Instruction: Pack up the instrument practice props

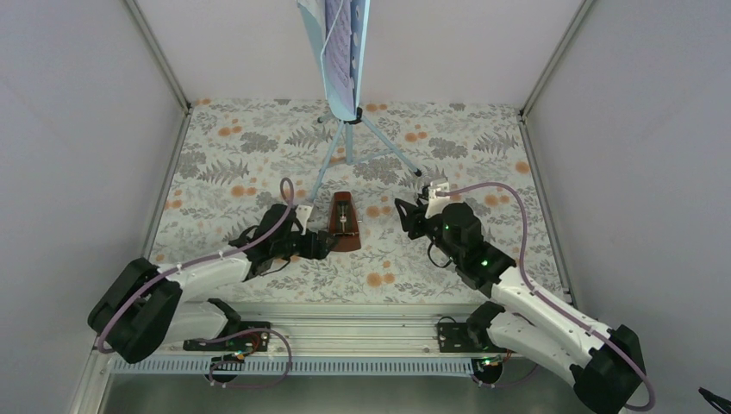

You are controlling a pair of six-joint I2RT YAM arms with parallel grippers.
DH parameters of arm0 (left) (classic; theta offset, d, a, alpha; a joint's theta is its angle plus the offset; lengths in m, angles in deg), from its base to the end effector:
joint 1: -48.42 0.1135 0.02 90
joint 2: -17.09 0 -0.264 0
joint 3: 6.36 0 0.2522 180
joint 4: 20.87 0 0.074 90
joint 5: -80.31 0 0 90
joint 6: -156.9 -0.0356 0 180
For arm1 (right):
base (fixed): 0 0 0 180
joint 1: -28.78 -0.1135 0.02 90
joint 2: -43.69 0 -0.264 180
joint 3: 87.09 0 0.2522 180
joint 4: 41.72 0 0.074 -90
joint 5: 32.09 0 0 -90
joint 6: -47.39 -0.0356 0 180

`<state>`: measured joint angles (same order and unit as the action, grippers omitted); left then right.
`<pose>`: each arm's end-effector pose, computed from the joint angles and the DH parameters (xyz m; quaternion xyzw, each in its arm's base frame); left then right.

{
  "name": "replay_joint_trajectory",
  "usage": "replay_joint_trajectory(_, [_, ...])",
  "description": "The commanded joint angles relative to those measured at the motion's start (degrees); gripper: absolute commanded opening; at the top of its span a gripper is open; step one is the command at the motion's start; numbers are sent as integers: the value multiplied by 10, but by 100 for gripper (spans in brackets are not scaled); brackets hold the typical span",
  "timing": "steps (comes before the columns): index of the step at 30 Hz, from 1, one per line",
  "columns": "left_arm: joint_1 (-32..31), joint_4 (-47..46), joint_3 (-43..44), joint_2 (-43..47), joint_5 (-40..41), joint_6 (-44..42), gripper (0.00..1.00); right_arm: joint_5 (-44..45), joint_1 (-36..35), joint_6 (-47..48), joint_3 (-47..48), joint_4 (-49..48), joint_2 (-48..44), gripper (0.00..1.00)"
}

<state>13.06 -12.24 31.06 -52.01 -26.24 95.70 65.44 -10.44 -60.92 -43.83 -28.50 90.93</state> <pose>0.1759 -0.1373 0.1577 0.1118 0.8931 -0.3315 0.2829 0.1554 0.1208 0.2575 -0.1074 0.7969 0.2386 0.5445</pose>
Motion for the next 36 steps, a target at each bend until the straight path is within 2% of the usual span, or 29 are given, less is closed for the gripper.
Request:
replay_joint_trajectory(1, [4,-110,-23,-26,-36,-11,76,-7,6,-2,1,-24,11,51])
replay_joint_trajectory(13, [-2,-218,-27,-105,-84,-40,70,2,6,9,-2,-27,24,51])
replay_joint_trajectory(20, [-40,-244,-17,-117,-103,-31,72,7,6,20,-8,-26,29,51])
replay_joint_trajectory(25, [-18,-131,-21,-11,-35,-30,92,-13,6,43,-5,-18,19,52])
replay_joint_trajectory(30, [35,45,57,107,2,-70,100,-42,-10,63,-6,-24,23,52])
replay_joint_trajectory(32, [74,119,117,103,0,-100,100,-37,-30,68,-7,-25,32,52])
replay_joint_trajectory(36, [171,180,237,29,-56,-157,100,-17,-79,55,-8,-23,46,52])
